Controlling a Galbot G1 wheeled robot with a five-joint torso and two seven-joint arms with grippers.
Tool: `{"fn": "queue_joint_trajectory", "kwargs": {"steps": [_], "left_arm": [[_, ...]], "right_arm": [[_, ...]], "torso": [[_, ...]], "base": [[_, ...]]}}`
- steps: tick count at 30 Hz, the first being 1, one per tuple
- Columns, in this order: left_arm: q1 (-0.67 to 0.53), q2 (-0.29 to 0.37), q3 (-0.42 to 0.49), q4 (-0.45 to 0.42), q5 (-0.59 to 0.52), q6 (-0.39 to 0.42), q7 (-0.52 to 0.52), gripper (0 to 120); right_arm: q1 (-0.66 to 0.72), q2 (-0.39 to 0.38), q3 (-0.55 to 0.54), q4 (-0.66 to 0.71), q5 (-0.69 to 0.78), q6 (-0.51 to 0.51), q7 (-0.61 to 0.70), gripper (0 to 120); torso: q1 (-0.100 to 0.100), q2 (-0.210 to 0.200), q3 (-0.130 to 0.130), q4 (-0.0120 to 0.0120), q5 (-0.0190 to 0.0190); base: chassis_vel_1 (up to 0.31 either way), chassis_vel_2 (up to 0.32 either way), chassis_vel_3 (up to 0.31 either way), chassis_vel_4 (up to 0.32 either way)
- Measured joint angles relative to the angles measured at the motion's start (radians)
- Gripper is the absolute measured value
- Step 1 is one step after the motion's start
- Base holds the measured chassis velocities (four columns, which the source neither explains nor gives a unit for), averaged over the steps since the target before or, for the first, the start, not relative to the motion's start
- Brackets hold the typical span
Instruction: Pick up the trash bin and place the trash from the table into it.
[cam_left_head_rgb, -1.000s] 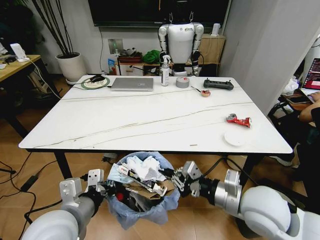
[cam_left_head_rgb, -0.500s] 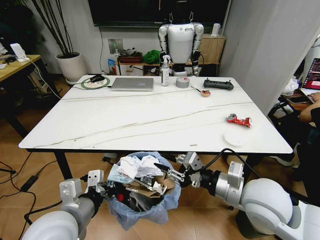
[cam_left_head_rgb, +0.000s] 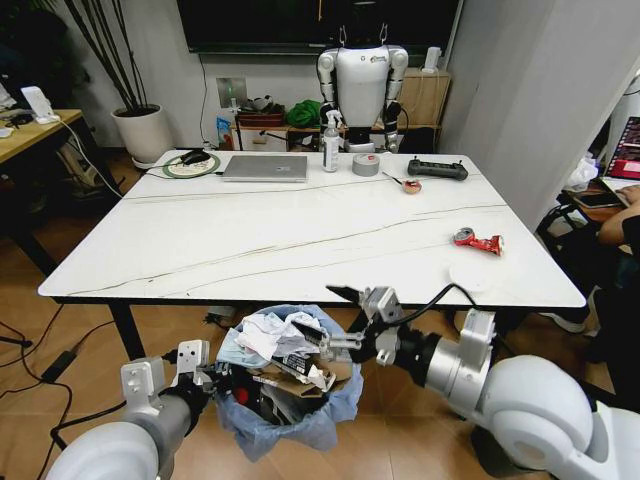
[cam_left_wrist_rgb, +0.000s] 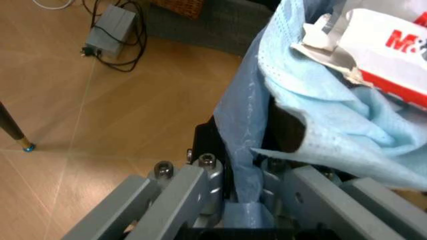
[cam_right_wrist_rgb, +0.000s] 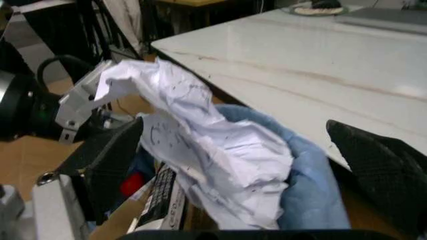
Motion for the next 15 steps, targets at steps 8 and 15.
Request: {"fn": "queue_joint_trajectory", "kwargs": {"steps": [8,15], "left_arm": [[-0.003,-0.004,0.005,0.0,0.001,0.0,-0.002,2],[-0.017,-0.007,0.011,0.0,0.001,0.0,-0.001,2]], "right_arm": [[0.027,0.01,-0.111,-0.018,-0.002,-0.009,0.031,100],[0.034,0.0,-0.155,-0.035,-0.006,-0.027,0.03,100]], "torso": [[0.0,0.0,0.0,0.0003,-0.0001],[0.0,0.0,0.0,0.0001,0.0]], "base": [[0.0,0.0,0.0,0.0],[0.0,0.0,0.0,0.0]]}}
